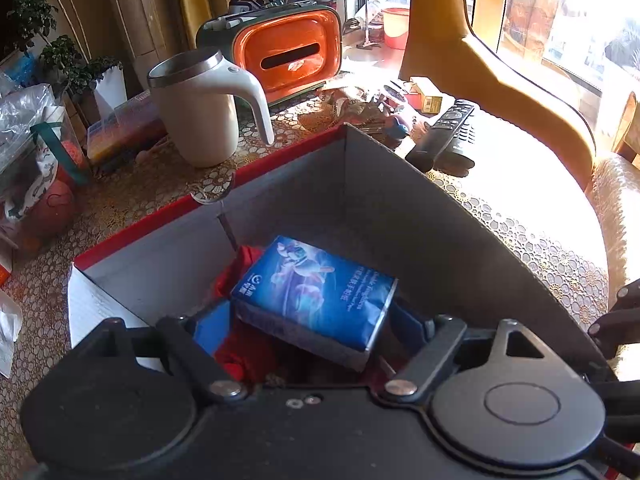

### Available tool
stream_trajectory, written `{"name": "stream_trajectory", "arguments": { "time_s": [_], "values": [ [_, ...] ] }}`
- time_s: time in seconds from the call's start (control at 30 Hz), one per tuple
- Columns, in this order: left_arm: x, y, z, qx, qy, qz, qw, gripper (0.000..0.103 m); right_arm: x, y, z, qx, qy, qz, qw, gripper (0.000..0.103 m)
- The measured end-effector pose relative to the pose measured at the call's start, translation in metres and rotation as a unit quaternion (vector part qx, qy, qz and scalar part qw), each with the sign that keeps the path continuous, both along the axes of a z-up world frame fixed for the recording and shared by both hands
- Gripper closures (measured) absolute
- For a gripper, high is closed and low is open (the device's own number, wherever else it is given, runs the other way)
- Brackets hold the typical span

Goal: Organize objects
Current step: 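Carry the tissue pack into the shoebox and lower it, then open the left tool and withdraw it toward the printed face mask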

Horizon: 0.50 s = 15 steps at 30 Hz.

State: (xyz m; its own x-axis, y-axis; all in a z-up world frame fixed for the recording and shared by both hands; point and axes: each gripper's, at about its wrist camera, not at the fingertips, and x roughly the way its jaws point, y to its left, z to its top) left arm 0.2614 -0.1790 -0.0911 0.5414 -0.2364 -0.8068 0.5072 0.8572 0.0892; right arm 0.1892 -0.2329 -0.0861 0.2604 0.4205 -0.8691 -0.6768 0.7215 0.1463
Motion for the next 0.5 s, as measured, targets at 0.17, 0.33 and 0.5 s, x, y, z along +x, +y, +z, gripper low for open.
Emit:
{"name": "stream_trajectory", "arguments": {
  "time_s": [0.17,0.33,0.5],
  "values": [
    [-0.002,0.005,0.002,-0.005,-0.006,0.003,1.0000,0.011,0.000,0.000,0.000,0.001,0.001,-0.002,1.000,0.096],
    [-0.009,0.015,0.012,-0.018,-0.015,0.003,0.9997,0.010,0.000,0.000,0.000,0.000,0.001,-0.003,1.000,0.096],
    [-0.019,0.033,0.030,-0.037,-0.027,0.006,0.9989,0.010,-0.001,0.001,0.000,-0.001,0.000,-0.004,1.000,0.096]
  ]
}}
